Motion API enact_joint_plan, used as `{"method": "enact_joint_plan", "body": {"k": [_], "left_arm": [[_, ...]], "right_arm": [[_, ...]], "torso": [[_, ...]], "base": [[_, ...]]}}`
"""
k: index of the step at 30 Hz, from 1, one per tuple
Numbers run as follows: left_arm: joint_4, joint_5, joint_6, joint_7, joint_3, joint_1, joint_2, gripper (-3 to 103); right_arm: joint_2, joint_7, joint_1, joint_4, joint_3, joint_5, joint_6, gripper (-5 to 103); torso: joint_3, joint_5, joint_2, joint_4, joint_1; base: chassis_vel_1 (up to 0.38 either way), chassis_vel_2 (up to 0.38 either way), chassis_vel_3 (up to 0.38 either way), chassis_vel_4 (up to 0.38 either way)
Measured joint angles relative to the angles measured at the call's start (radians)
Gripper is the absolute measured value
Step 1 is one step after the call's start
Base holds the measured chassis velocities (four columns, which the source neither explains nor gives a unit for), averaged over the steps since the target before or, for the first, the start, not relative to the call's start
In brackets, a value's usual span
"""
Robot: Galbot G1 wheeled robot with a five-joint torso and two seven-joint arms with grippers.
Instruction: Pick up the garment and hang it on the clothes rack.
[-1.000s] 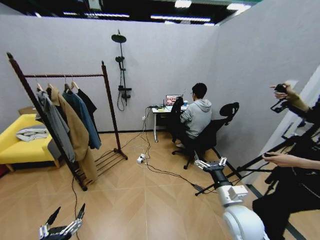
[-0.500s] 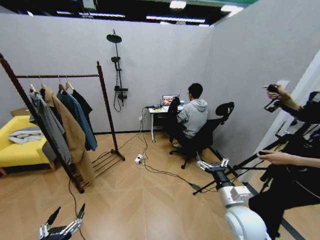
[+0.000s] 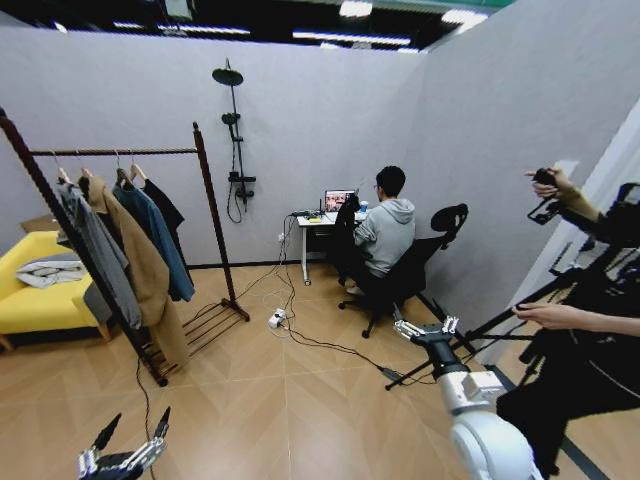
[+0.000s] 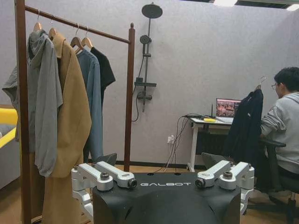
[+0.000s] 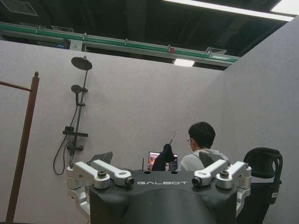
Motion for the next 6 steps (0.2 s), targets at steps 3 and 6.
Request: {"method": "enact_joint_plan", "body": {"k": [3, 6], "left_arm": [[0.0, 0.0, 0.0, 0.0, 0.0, 0.0, 0.0, 100], [0.0, 0.0, 0.0, 0.0, 0.0, 0.0, 0.0, 100]], "right_arm": [[0.0, 0.0, -0.002, 0.002, 0.0, 0.0, 0.0, 100], [0.0, -0.001, -0.003, 0.003, 0.001, 0.0, 0.0, 100]], "torso": [[0.0, 0.0, 0.0, 0.0, 0.0], [0.0, 0.0, 0.0, 0.0, 0.0]], "base": [[0.0, 0.0, 0.0, 0.0], [0.0, 0.0, 0.0, 0.0]]}}
